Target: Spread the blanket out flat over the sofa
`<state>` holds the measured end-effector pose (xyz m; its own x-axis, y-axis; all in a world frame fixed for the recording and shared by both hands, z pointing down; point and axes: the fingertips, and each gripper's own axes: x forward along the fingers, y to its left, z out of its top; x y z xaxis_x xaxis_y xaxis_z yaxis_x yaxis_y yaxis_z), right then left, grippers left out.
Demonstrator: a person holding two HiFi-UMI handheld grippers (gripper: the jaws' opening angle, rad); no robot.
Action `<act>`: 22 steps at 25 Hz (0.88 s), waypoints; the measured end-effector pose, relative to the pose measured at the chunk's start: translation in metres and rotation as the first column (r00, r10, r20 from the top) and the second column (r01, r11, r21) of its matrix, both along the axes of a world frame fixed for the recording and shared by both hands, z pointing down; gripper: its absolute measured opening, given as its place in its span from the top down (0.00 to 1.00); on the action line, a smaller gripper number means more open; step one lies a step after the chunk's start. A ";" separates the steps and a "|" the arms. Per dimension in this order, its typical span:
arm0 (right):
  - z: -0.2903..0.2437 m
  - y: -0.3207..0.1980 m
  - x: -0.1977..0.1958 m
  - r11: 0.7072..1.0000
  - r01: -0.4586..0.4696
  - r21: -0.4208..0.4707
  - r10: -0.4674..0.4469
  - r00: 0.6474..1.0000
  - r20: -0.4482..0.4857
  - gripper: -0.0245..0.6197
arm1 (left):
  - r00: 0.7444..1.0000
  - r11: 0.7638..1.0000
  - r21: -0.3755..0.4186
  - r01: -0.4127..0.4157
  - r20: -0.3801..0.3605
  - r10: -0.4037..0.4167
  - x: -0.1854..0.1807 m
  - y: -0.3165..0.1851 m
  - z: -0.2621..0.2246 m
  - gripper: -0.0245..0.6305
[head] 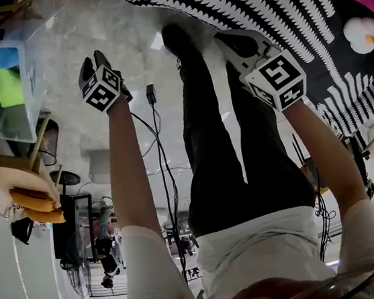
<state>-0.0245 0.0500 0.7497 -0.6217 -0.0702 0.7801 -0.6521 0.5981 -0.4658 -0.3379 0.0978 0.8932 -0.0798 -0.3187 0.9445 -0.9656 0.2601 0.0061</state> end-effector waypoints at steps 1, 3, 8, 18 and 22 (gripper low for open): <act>-0.003 -0.003 -0.001 1.000 -0.002 0.007 0.002 1.000 0.001 0.95 | 1.000 1.000 0.008 -0.006 -0.002 0.006 0.001 -0.005 -0.003 0.76; -0.012 -0.011 -0.002 1.000 -0.005 0.026 0.005 1.000 0.001 0.96 | 1.000 0.999 0.028 -0.018 -0.005 0.018 0.004 -0.017 -0.012 0.76; -0.052 -0.022 0.010 0.997 0.001 0.072 -0.001 1.000 -0.007 0.96 | 0.999 0.997 0.067 -0.034 -0.008 0.035 0.017 -0.030 -0.055 0.76; -0.183 -0.066 0.039 0.976 -0.128 0.175 0.125 0.992 0.029 0.96 | 0.996 0.971 0.223 -0.081 -0.003 0.084 0.045 -0.065 -0.202 0.81; -0.248 -0.069 0.053 0.966 -0.148 0.214 0.146 0.989 0.024 0.96 | 0.991 0.953 0.279 -0.117 -0.023 0.128 0.065 -0.077 -0.278 0.83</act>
<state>0.0280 -0.0188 0.5018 -0.5985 -0.3264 0.7317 -0.7369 0.5827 -0.3428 -0.2726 0.0208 0.6150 0.0126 -0.5726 0.8198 -0.9874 0.1223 0.1006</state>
